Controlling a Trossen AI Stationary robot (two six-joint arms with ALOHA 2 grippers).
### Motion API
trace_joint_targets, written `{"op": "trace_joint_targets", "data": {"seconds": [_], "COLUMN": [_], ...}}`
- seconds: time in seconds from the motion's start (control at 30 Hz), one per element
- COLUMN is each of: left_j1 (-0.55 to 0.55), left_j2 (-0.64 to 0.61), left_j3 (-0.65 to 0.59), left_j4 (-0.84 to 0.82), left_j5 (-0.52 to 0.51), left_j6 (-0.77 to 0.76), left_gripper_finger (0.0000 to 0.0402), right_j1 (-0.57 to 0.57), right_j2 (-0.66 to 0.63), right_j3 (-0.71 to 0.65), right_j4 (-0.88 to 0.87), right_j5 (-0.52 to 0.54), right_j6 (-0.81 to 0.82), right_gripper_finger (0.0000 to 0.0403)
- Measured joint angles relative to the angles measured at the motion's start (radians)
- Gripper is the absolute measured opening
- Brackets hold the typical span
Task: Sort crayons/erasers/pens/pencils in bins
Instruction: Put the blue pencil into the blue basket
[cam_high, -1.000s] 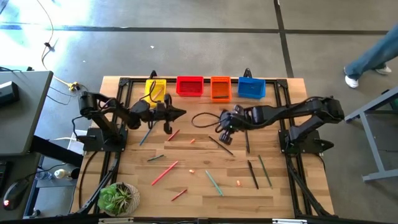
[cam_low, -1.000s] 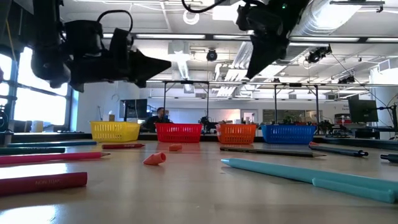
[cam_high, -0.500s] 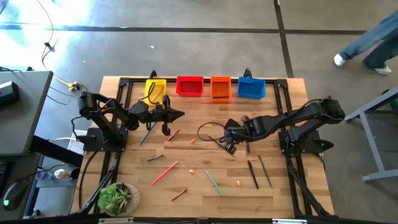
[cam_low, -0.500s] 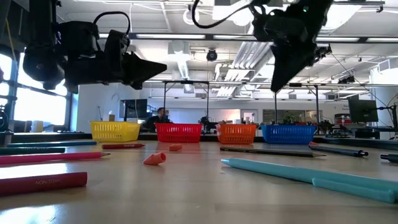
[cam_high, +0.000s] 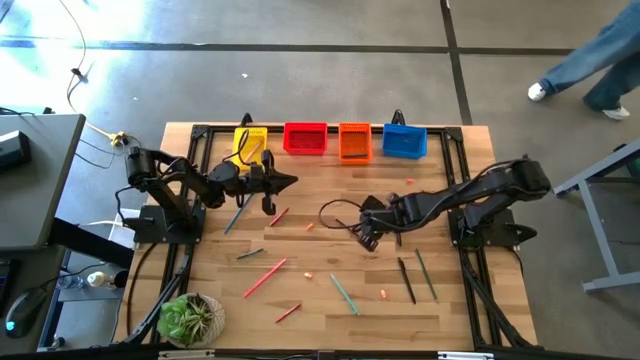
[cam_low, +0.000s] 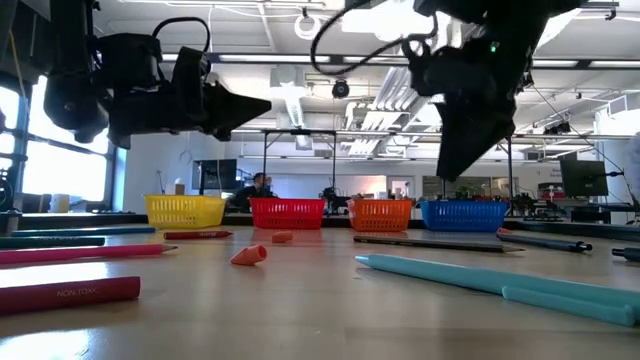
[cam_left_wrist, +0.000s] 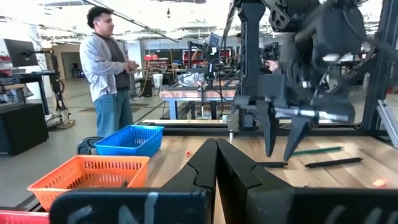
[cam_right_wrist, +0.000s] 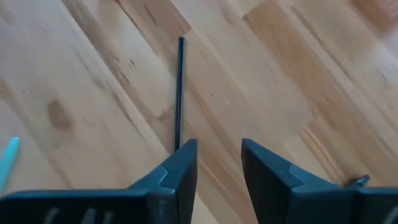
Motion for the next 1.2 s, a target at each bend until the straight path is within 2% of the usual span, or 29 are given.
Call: {"op": "trace_joint_targets", "data": {"seconds": [0.27,0.47,1.2], "left_j1": [0.000,0.000,0.000], "left_j2": [0.000,0.000,0.000], "left_j3": [0.001,0.001,0.001], "left_j4": [-0.001,-0.004,-0.007], "left_j5": [-0.003,-0.003,0.000], "left_j6": [0.011,0.011,0.011], "left_gripper_finger": [0.0000,0.0000,0.0000], "right_j1": [0.000,0.000,0.000], "right_j2": [0.177,0.242,0.257], "right_j3": [0.063,0.110,0.087], "right_j4": [0.008,0.010,0.015], "right_j5": [-0.071,-0.141,-0.139], "right_j6": [-0.017,-0.026,0.029], "right_gripper_finger": [0.0119,0.0119,0.0119]}}
